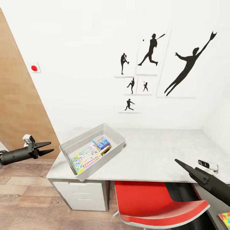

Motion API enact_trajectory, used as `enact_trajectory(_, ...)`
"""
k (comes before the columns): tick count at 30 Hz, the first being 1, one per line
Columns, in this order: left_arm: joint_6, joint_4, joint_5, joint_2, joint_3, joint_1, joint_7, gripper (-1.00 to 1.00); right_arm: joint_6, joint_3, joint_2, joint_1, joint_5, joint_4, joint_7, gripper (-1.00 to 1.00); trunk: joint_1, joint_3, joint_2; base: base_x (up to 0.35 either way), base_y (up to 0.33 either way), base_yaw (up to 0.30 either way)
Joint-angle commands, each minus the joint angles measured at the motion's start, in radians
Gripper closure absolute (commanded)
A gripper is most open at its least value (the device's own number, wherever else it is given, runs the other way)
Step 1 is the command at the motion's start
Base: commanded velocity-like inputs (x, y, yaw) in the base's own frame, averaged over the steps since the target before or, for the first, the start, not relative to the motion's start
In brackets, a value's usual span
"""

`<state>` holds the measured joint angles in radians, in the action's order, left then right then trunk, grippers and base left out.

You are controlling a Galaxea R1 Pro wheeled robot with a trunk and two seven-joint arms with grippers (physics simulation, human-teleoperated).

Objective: Put all the toys in the child's room - the three board games (two on the bed and one on the table), the two jigsaw puzzles on the table, and the tennis ball on the table - inside the toy box on the table in the child's room.

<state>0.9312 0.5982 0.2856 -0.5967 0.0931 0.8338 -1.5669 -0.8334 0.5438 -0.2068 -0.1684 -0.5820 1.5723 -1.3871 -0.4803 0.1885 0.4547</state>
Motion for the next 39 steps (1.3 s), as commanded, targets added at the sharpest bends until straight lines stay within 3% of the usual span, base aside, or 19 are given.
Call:
enact_trajectory(1,0.011,0.000,0.000,0.000,-0.001,0.001,-0.004,-1.00,-0.009,0.000,0.000,-0.001,-0.003,0.000,-0.001,-1.00,0.003,-0.001,-0.005,-0.001,0.000,0.000)
enact_trajectory(8,0.010,0.000,-0.001,-0.001,-0.001,0.001,-0.004,-1.00,-0.009,0.001,0.000,0.000,-0.004,0.001,-0.002,-1.00,0.030,-0.023,-0.054,0.000,0.000,0.000)
enact_trajectory(27,0.009,0.008,-0.001,0.000,-0.001,0.001,-0.004,-1.00,-0.012,0.001,0.000,0.000,-0.002,0.001,0.002,-1.00,0.030,-0.024,-0.055,0.000,0.000,-0.004)
enact_trajectory(39,0.009,0.023,-0.001,-0.001,-0.001,0.001,-0.004,-1.00,-0.011,0.001,-0.001,0.000,-0.002,0.000,0.002,-1.00,0.030,-0.032,-0.055,0.000,0.000,-0.175)
